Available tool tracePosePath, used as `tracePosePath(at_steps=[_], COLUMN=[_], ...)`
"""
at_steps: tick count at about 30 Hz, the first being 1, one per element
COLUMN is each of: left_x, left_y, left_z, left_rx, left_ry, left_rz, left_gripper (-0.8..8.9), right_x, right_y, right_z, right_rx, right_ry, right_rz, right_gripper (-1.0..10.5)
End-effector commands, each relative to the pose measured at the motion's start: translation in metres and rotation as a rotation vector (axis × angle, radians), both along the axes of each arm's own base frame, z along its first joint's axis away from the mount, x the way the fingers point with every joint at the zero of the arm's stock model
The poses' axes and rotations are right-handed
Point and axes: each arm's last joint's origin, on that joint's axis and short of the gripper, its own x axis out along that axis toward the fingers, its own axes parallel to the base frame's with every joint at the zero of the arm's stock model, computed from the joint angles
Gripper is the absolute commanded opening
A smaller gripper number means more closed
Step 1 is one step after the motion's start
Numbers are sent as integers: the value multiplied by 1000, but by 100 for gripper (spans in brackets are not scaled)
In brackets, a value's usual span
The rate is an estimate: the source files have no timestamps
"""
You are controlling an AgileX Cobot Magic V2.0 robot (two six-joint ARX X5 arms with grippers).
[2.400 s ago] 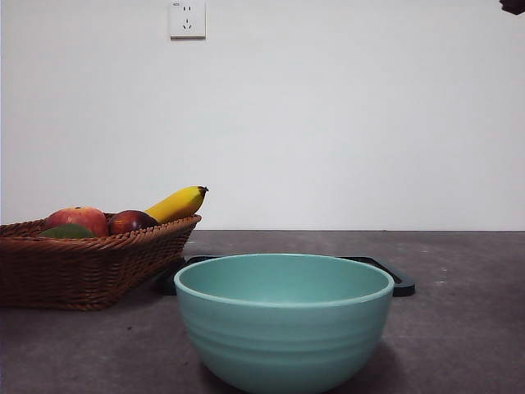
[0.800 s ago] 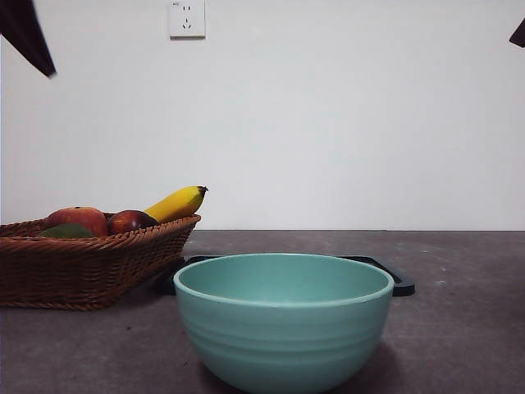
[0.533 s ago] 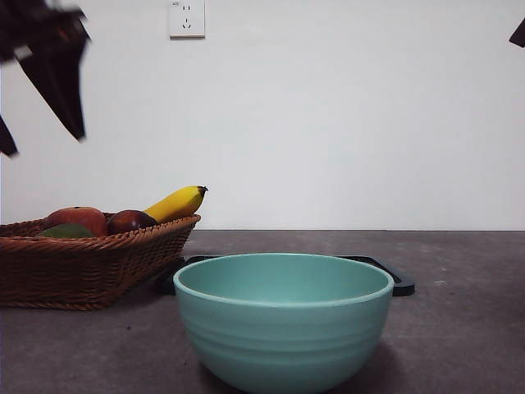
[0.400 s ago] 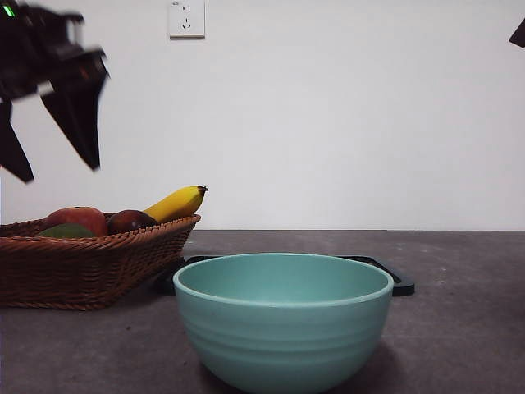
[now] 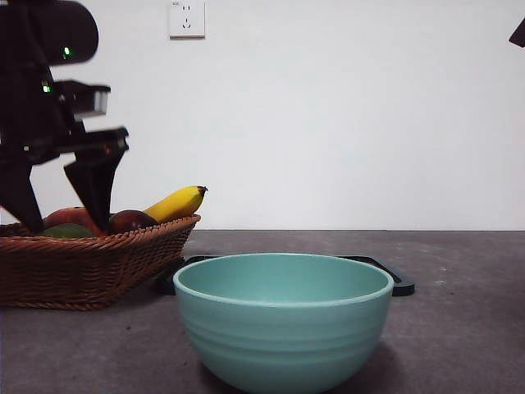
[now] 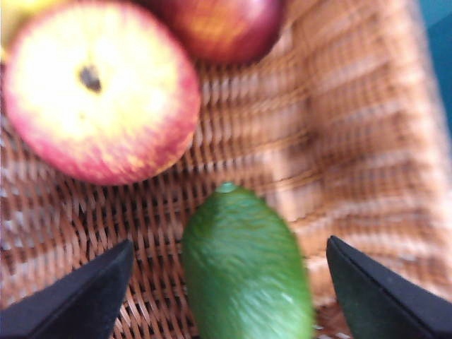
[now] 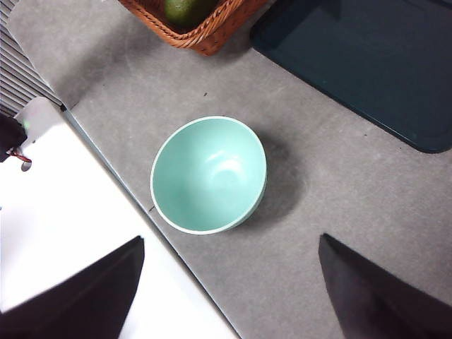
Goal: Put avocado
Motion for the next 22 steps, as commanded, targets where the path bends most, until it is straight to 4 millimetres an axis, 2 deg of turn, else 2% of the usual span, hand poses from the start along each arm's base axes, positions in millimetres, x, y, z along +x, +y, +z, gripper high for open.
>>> tracePosePath(at_steps=[1, 10, 13, 16, 19, 22], left_x=[8, 14, 15, 15, 14, 13], left_y=[-3, -6, -6, -6, -7, -7], left_z=[-6, -22, -24, -24, -24, -24], left_rx=[18, 30, 32, 29, 28, 30], left_ry=[10, 51, 58, 62, 63, 72], left_rz=[-15, -14, -13, -7, -8, -12], left_gripper=[435, 422, 347, 315, 211, 183], right_x=[1, 1, 1, 2, 2, 2], right_y=[1, 2, 2, 2, 2, 2], right_z=[6, 6, 6, 6, 7, 7], right_rx=[13, 15, 16, 16, 21, 22], right_ry=[-17, -22, -25, -26, -35, -39], right_rz=[6, 6, 6, 5, 5, 5], right_gripper=[395, 395, 395, 395, 395, 395])
